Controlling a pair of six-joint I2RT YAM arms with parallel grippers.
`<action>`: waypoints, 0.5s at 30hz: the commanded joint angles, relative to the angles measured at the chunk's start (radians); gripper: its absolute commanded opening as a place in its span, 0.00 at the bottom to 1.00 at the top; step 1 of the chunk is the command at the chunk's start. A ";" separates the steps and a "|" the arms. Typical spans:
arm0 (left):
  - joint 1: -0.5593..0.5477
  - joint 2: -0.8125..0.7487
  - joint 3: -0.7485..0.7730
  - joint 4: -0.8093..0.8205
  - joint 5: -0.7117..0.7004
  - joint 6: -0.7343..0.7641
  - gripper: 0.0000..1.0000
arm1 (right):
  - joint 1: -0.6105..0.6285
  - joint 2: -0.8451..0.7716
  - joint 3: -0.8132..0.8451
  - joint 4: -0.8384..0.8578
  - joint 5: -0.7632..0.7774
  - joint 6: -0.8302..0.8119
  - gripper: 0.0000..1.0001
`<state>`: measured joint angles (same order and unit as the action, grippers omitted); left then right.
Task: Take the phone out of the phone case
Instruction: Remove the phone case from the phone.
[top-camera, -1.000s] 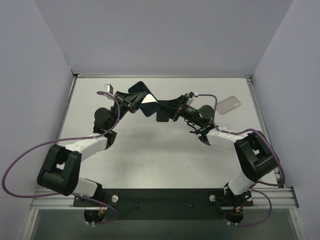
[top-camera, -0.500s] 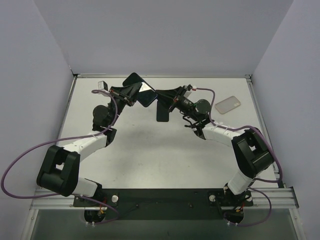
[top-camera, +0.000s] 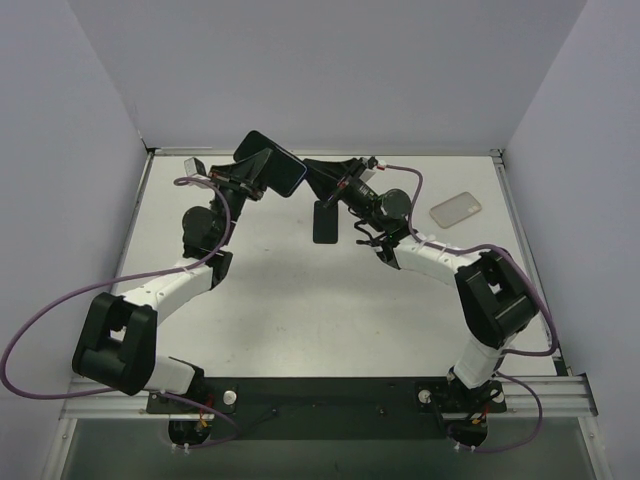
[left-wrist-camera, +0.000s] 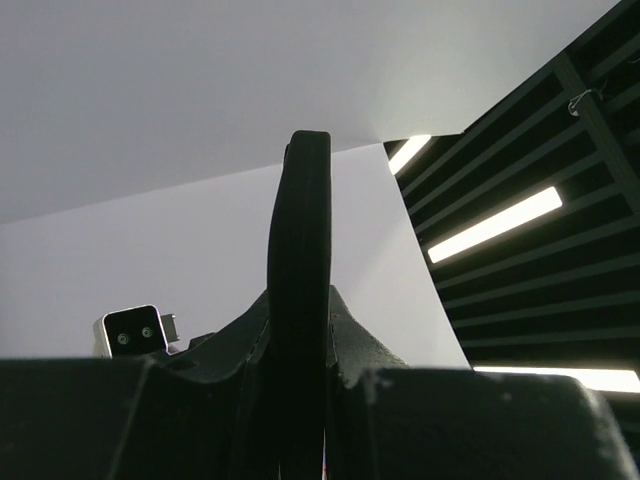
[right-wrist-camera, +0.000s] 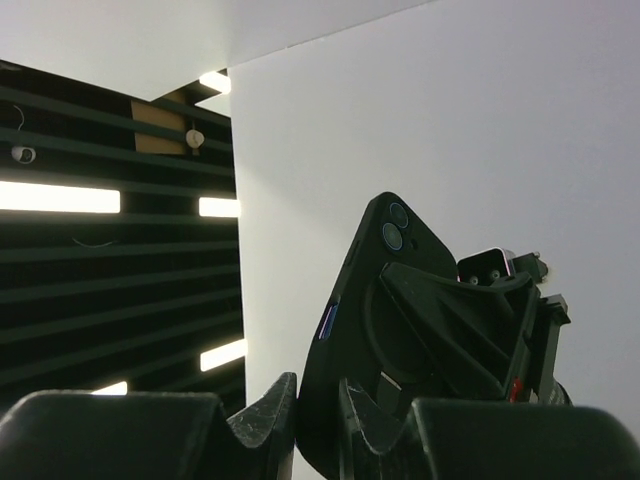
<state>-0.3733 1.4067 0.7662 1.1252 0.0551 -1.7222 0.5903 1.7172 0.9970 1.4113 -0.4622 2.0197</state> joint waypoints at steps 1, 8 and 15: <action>-0.056 -0.084 0.111 0.541 0.058 -0.112 0.00 | 0.055 0.067 0.046 0.256 0.026 0.280 0.00; -0.056 -0.100 0.131 0.542 0.057 -0.123 0.00 | 0.071 0.093 0.065 0.256 0.022 0.274 0.00; -0.058 -0.118 0.136 0.541 0.049 -0.132 0.00 | 0.062 0.093 0.008 0.200 -0.058 0.179 0.00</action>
<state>-0.3740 1.3781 0.7883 1.1213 0.0055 -1.7512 0.6170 1.7645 1.0534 1.4631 -0.4122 2.0445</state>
